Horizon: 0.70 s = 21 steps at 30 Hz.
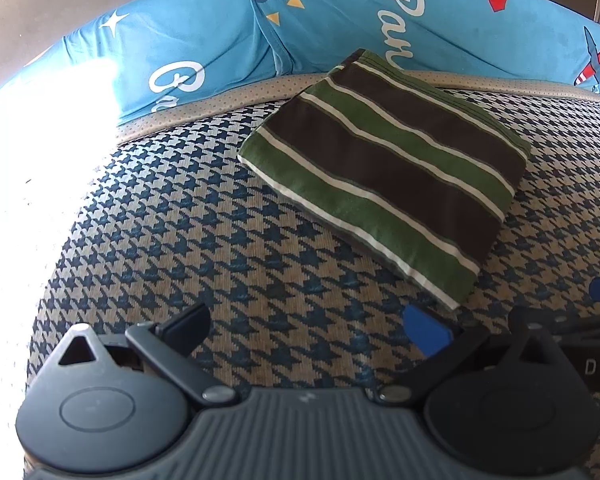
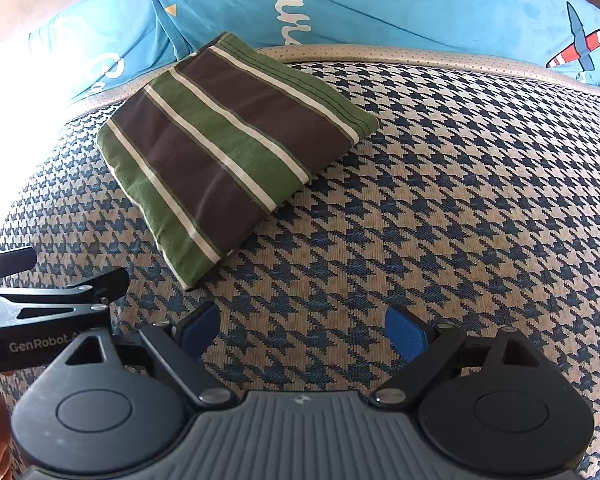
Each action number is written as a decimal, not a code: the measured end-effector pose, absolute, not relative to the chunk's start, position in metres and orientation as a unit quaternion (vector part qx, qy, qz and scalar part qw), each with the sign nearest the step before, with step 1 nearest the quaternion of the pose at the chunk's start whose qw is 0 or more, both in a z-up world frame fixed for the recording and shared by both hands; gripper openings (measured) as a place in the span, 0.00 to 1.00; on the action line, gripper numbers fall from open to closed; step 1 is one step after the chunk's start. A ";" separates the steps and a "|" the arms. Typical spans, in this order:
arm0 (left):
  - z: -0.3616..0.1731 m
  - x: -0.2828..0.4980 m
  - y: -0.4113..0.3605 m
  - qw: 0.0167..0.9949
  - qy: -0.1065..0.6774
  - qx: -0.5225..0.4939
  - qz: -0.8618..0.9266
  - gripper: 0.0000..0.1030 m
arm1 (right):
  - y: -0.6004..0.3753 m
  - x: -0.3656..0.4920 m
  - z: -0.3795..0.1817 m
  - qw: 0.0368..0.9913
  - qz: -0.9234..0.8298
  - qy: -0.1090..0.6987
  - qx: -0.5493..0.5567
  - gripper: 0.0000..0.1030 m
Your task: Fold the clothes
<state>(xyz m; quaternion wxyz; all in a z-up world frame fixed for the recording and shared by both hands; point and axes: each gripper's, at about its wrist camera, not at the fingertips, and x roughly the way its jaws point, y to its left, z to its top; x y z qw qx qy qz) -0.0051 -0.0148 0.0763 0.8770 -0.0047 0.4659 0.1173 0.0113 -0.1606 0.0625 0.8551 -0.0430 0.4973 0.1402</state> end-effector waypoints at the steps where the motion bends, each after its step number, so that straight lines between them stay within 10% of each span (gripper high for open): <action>1: 0.077 -0.005 -0.015 0.878 0.465 -0.003 0.118 1.00 | -0.160 0.011 0.062 0.855 0.140 0.498 -0.044 0.87; 21: 0.075 -0.004 -0.014 0.872 0.471 0.000 0.133 1.00 | -0.160 0.012 0.062 0.854 0.144 0.499 -0.046 0.87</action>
